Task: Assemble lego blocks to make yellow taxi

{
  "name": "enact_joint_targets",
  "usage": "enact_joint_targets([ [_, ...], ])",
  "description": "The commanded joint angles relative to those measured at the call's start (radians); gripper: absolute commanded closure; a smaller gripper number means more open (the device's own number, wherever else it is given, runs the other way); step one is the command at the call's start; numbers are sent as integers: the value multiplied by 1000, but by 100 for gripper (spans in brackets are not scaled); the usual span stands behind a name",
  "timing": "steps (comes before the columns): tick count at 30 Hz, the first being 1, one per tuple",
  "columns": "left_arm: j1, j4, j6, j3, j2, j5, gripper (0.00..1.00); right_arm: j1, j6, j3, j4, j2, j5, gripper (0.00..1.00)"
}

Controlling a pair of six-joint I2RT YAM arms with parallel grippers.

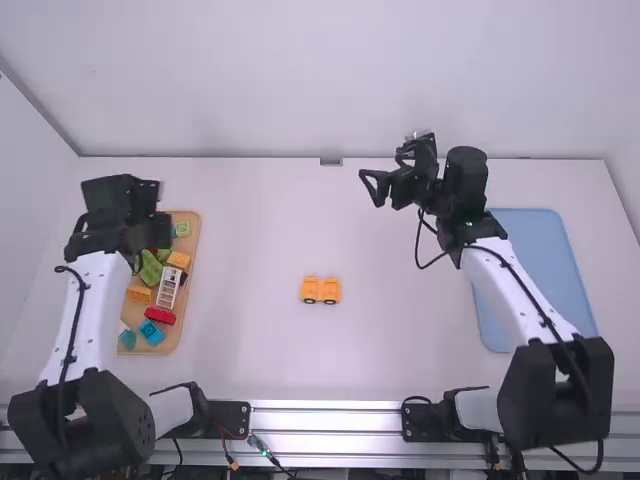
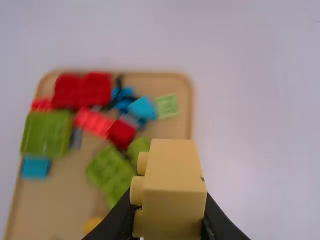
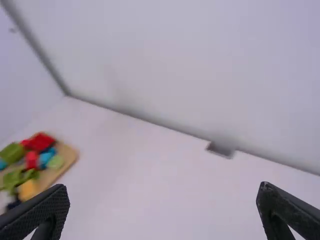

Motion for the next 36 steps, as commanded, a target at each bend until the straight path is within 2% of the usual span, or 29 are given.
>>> enact_joint_targets([
  [1,-112,16,104,9,-11,-6,89,8,29,74,-15,86,-283,1],
  [3,-191,30,142,9,-9,-4,93,14,29,110,-34,137,-378,1],
  [11,-447,90,323,7,21,-5,91,23,134,172,-45,274,-600,1],
  [14,-518,126,381,7,45,-6,89,39,163,172,-50,292,-600,1],
  [16,-552,139,414,7,60,-6,93,48,174,172,-52,300,-602,0],
  [19,-623,190,426,7,105,-31,92,77,173,171,-67,313,-600,5],
  [22,-661,229,426,7,149,-75,87,100,138,171,-88,319,-596,7],
  [24,-671,246,427,7,167,-79,87,101,139,171,-94,319,-590,12],
  [26,-687,275,426,7,189,-70,89,106,139,171,-114,319,-553,24],
  [27,-689,280,427,7,191,-68,89,105,139,171,-119,319,-544,26],
  [31,-684,310,423,7,193,-11,88,103,106,171,-159,319,-517,30],
  [36,-690,343,428,8,193,58,88,103,94,171,-157,319,-515,29],
])
